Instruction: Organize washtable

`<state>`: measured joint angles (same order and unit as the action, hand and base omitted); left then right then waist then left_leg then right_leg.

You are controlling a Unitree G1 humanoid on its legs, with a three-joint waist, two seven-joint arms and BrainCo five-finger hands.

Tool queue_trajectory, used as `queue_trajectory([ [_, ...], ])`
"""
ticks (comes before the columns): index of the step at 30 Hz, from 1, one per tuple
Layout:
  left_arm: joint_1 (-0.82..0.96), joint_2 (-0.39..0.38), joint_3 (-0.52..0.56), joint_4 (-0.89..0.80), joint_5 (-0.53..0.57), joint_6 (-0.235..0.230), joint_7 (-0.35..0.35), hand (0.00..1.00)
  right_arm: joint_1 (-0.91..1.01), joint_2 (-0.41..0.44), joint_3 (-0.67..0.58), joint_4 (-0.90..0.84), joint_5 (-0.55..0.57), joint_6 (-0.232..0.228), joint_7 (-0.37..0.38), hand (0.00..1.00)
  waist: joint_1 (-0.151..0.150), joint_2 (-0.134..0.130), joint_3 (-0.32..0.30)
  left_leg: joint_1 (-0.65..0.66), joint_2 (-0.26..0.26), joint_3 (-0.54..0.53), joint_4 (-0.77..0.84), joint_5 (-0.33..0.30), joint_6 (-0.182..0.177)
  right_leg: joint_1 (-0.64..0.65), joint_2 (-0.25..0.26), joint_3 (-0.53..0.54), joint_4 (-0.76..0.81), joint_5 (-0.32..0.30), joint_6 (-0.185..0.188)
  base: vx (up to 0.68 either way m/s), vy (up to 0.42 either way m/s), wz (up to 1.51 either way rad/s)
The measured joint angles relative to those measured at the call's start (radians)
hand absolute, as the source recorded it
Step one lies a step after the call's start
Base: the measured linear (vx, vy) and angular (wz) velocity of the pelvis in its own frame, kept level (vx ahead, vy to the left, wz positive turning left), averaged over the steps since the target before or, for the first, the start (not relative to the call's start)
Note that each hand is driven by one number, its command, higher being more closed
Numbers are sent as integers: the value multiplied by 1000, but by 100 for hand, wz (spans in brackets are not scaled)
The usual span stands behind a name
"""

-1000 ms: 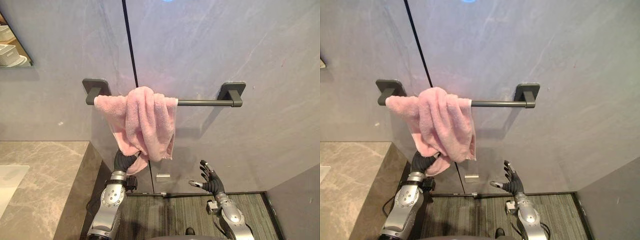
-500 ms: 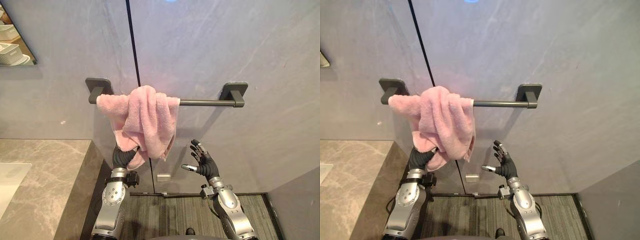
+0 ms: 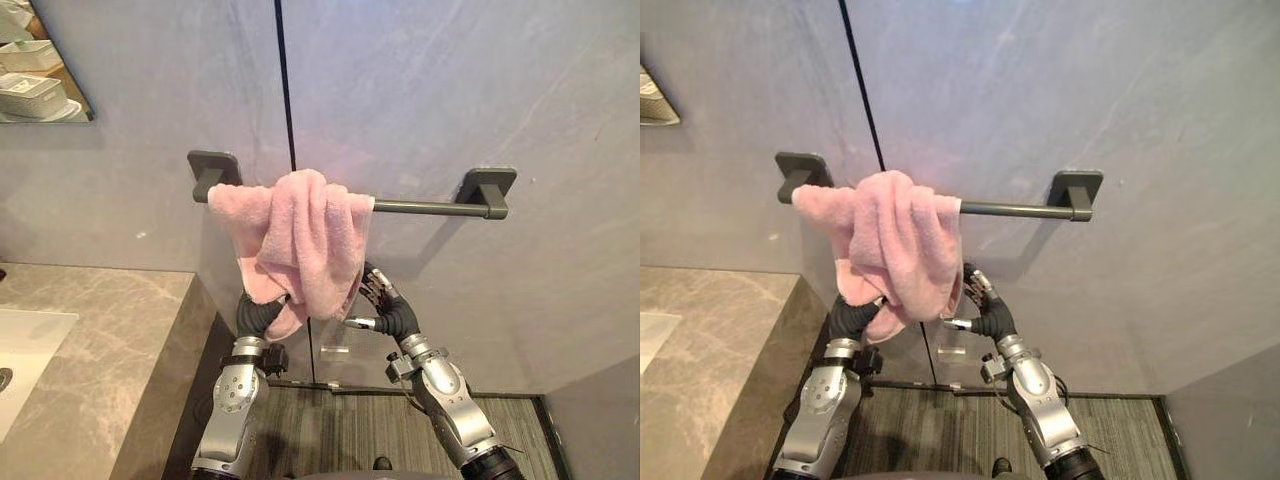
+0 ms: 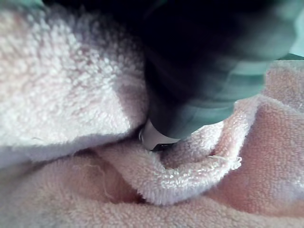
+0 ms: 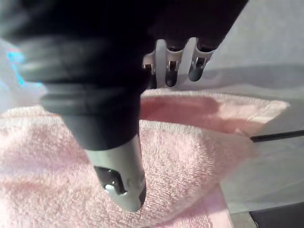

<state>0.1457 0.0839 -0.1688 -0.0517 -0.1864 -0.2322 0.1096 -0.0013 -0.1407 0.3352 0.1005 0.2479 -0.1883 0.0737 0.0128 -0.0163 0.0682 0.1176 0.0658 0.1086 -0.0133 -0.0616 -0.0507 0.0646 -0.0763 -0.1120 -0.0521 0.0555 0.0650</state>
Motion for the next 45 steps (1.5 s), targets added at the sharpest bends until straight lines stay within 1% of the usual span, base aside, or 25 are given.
queue_trajectory([
  [3,16,1,0,0,0,-5,-1,100,-18,4,0,16,10,0,-1,0,1,-1,1,-3,1,-6,0,0,0,0,1,-5,0,-1,-1,-17,-15,5],
  [7,29,14,-10,1,-4,-9,-1,100,-47,5,1,43,18,0,-3,0,2,-15,10,-13,1,-19,4,0,0,0,1,-17,0,-3,-3,-13,-12,9],
  [10,29,19,-20,1,-12,-9,-2,100,-66,6,7,54,18,1,-3,0,2,-17,11,-16,1,-23,6,0,0,-1,0,-16,0,-4,-3,-7,-4,5],
  [11,29,19,-20,1,-17,-9,-2,100,-80,7,18,69,18,1,-4,100,1,-17,11,-17,1,-23,6,0,0,-1,0,-16,0,-4,-3,0,0,0],
  [22,30,20,-22,1,-18,-9,-2,100,-112,14,27,82,18,2,-5,100,5,-18,12,-23,3,-26,13,0,-1,-2,2,-17,0,-4,-4,-19,-5,1],
  [32,30,20,-21,1,-18,-9,-3,100,-114,16,19,82,30,2,-3,100,7,-35,21,-38,3,-27,15,0,-1,-16,3,-17,1,-4,-4,0,0,0],
  [45,30,19,-16,1,-18,-9,-2,100,-105,15,12,82,34,2,-2,100,5,-35,21,-34,5,-24,18,0,-1,-18,3,-11,15,-8,-7,-5,-1,0],
])
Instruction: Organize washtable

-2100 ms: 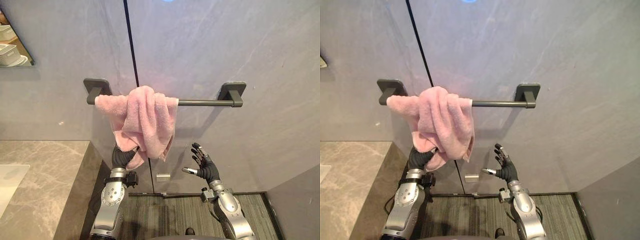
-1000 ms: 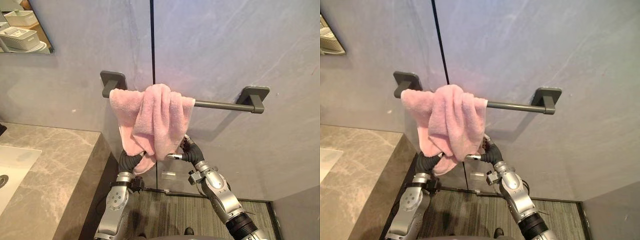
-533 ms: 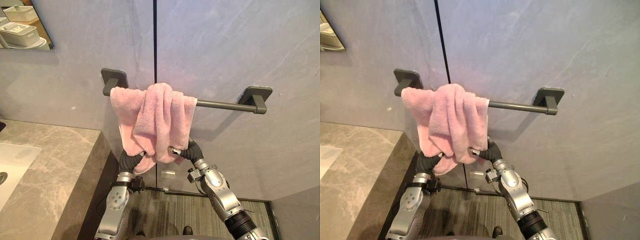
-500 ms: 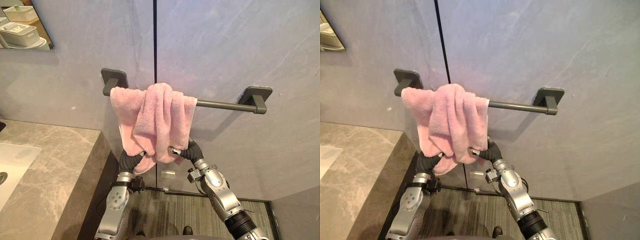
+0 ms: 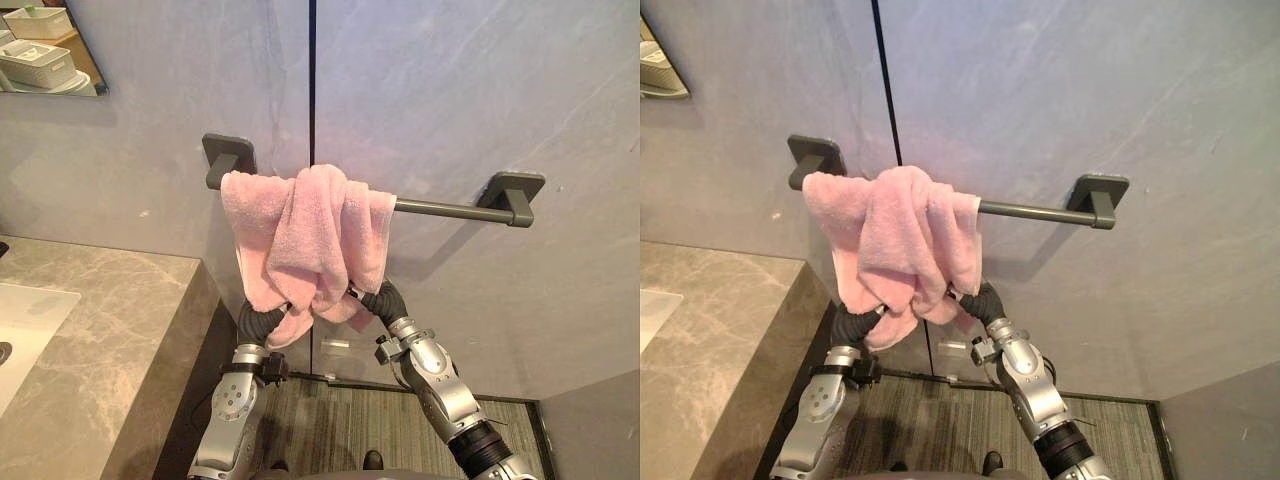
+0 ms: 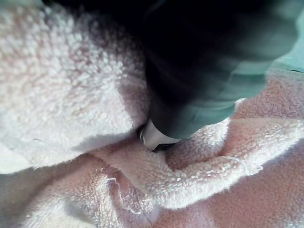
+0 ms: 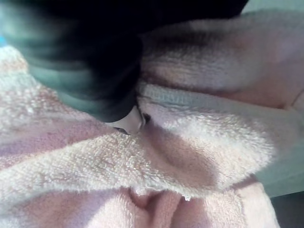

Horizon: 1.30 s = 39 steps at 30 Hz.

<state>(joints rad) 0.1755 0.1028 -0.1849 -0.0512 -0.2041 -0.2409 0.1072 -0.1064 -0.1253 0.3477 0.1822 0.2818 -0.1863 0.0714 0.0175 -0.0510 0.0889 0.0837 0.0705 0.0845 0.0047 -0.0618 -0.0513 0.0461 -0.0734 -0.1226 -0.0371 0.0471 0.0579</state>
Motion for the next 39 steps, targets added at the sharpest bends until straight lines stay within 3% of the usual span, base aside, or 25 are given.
queue_trajectory([
  [17,-1,-44,43,-67,1,-1,-23,100,83,41,-216,-169,4,-4,-1,100,-3,12,1,20,-2,19,-8,0,0,-1,-1,13,0,0,2,-9,-1,-2],
  [27,-4,-62,37,-67,1,-1,-65,100,105,64,-275,-189,4,-5,0,100,-5,31,-7,18,-2,27,-8,-1,-1,-7,0,20,-1,1,3,-5,0,-1],
  [39,-30,-62,33,-62,1,5,-103,100,99,78,-316,-154,31,-4,0,100,-8,35,-6,18,-3,31,-7,-1,-1,-9,0,25,-1,2,5,0,0,0],
])
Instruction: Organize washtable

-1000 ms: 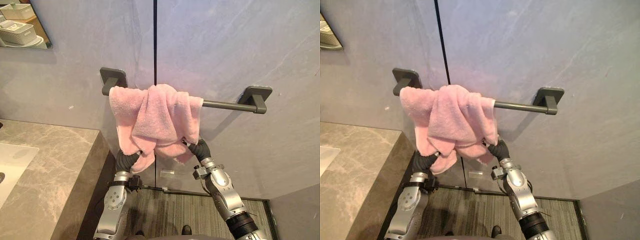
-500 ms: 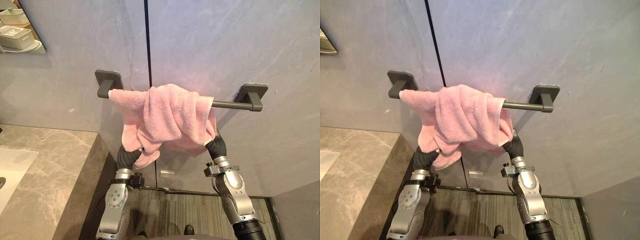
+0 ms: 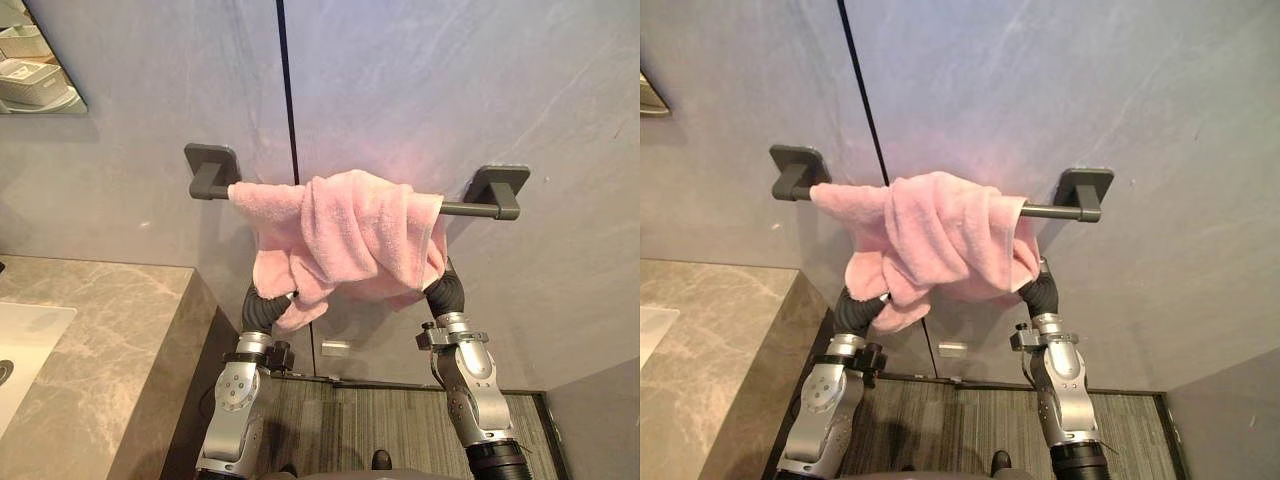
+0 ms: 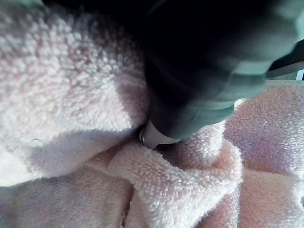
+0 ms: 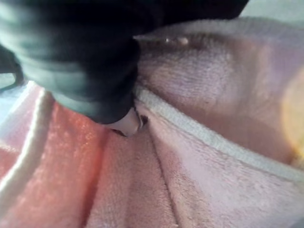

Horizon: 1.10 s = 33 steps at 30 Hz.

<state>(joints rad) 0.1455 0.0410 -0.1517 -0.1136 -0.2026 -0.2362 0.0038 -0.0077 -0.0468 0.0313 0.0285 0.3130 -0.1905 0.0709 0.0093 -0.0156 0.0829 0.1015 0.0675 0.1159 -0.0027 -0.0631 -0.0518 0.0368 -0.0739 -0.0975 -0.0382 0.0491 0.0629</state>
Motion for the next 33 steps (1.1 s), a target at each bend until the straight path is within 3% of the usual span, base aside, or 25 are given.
queue_trajectory([
  [9,-5,0,0,29,0,15,-7,100,-34,-1,-18,60,3,1,0,100,-4,5,2,0,-1,3,0,0,0,-3,-1,4,0,2,2,0,0,-2],
  [16,-10,0,-6,83,-1,33,-25,100,-46,-2,-34,139,11,2,0,100,-24,6,1,-3,-1,-4,2,0,0,-3,-1,2,1,1,2,0,0,0],
  [33,-19,5,-33,148,-1,34,-26,100,-86,-3,-66,218,22,0,0,100,-36,4,1,-5,-6,-13,4,0,1,-7,-6,-4,17,-6,9,0,0,0],
])
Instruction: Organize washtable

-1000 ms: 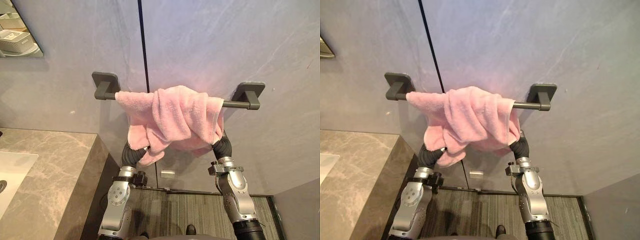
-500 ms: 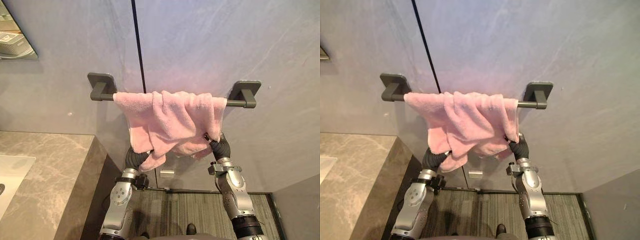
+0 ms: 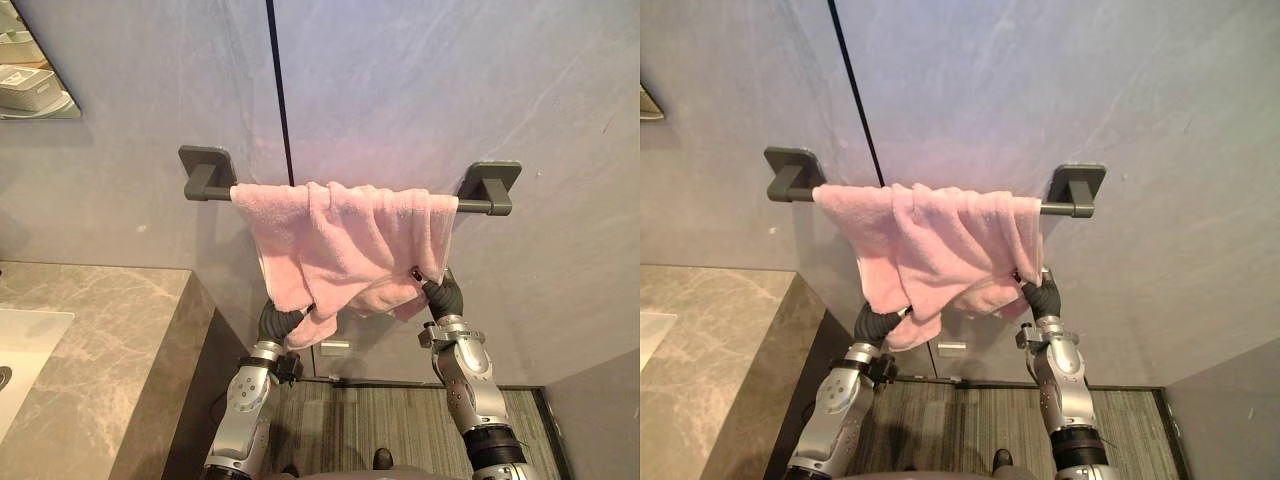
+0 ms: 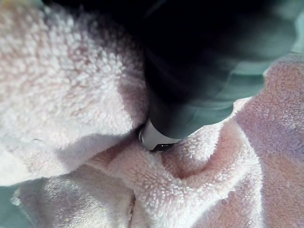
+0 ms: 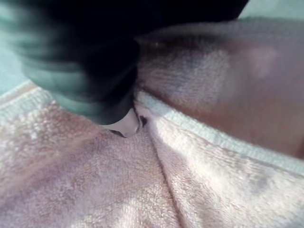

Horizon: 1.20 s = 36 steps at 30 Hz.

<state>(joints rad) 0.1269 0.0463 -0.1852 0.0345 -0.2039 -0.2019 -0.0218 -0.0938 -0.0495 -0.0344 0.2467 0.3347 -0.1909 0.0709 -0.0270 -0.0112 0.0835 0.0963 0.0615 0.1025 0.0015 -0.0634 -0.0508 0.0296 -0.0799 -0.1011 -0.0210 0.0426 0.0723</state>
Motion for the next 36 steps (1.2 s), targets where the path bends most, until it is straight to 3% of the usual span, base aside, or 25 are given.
queue_trajectory([
  [9,-1,6,0,52,0,0,0,100,-28,7,0,51,-2,-8,1,100,-11,11,-12,-1,-1,0,-1,0,0,0,0,-1,0,1,-1,0,0,0],
  [10,-1,6,0,62,0,0,0,0,-28,10,0,56,-2,-8,1,100,-12,15,-17,0,-1,0,-1,0,0,0,0,-1,-1,1,-1,0,0,0],
  [11,-1,6,3,70,0,0,2,0,-29,11,-1,66,-2,-15,1,0,-11,20,-20,0,-1,-1,-2,0,0,0,0,-2,-1,0,-2,0,0,0],
  [22,13,12,81,139,0,1,49,0,-19,28,-73,124,-31,-26,-10,0,-11,14,-22,2,-1,-4,-12,2,-1,7,0,-9,-17,4,-7,0,0,0],
  [27,42,43,159,155,0,1,91,0,18,19,-163,145,-33,-20,-73,0,-11,8,-24,13,-1,-7,-27,3,-1,22,1,-16,-40,8,-6,0,0,0],
  [36,51,53,157,173,-3,2,100,0,94,5,-176,220,-61,30,-116,0,-14,2,-24,16,0,-14,-36,3,-1,43,4,-32,-77,20,-8,-1,-7,2],
])
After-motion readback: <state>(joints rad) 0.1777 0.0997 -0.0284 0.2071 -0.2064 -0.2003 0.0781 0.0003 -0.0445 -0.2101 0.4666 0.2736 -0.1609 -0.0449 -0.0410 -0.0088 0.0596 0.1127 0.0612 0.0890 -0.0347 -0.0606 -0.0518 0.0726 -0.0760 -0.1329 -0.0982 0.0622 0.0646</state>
